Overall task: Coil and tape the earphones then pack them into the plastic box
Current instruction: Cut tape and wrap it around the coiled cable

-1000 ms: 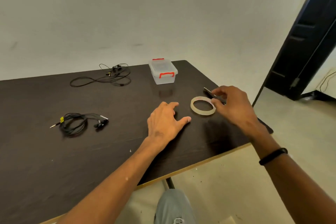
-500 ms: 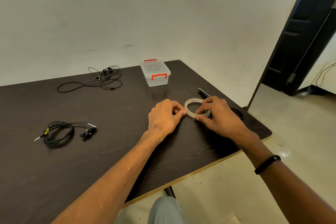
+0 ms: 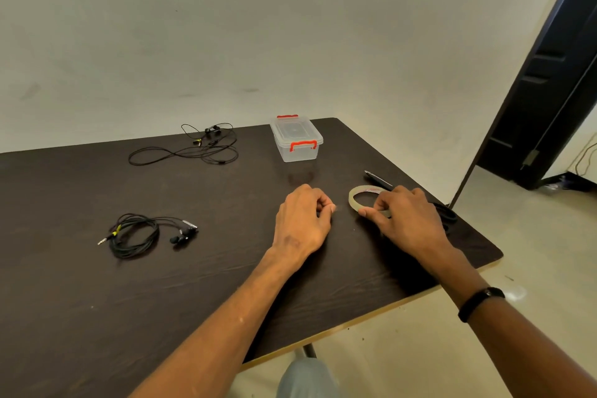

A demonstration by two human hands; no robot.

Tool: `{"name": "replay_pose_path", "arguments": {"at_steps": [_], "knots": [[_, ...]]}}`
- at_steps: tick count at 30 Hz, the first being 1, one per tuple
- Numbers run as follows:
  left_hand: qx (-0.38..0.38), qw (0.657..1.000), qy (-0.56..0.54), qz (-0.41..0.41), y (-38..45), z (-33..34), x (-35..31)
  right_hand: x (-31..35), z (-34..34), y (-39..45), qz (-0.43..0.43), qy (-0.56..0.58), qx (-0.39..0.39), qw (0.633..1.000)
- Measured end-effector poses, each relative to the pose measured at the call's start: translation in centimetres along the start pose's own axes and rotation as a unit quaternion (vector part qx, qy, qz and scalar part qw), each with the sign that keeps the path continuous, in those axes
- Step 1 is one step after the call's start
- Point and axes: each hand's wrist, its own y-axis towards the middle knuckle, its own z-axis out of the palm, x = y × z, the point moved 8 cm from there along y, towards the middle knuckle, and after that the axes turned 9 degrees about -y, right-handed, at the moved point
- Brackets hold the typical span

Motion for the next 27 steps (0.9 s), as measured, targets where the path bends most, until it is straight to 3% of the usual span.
{"name": "replay_pose_path", "arguments": {"at_steps": [5,8,12,15,20,24,27], "knots": [[-0.011,1.0,0.009,0.008,-1.6,-1.0,0.4,1.0,0.0,0.2,0.027,-0.005,-0.027,0.999],[-0.015,1.0,0.001,-0.009,-2.2,-1.5,1.1,1.4,-0.5,-0.5,0.008,0.052,-0.029,0.998],[-0.011,1.0,-0.019,-0.018,-2.6,-1.8,1.7,-2.8,-1.9,-1.4,0.028,0.067,-0.091,0.993],[-0.011,0.999,-0.03,-0.02,-2.9,-1.8,1.7,-6.1,-1.8,-1.4,0.053,0.035,-0.024,0.998],[-0.013,0.999,-0.043,-0.021,-3.1,-2.0,1.9,-7.3,-2.3,-1.7,0.083,-0.029,0.024,0.996],[-0.025,0.998,-0.052,-0.014,-3.2,-2.3,1.9,-6.9,-3.0,-2.5,0.131,-0.086,0.105,0.982],[-0.028,0.997,-0.065,-0.016,-3.2,-2.5,2.0,-6.8,-2.9,-2.9,0.14,-0.01,0.166,0.976]]}}
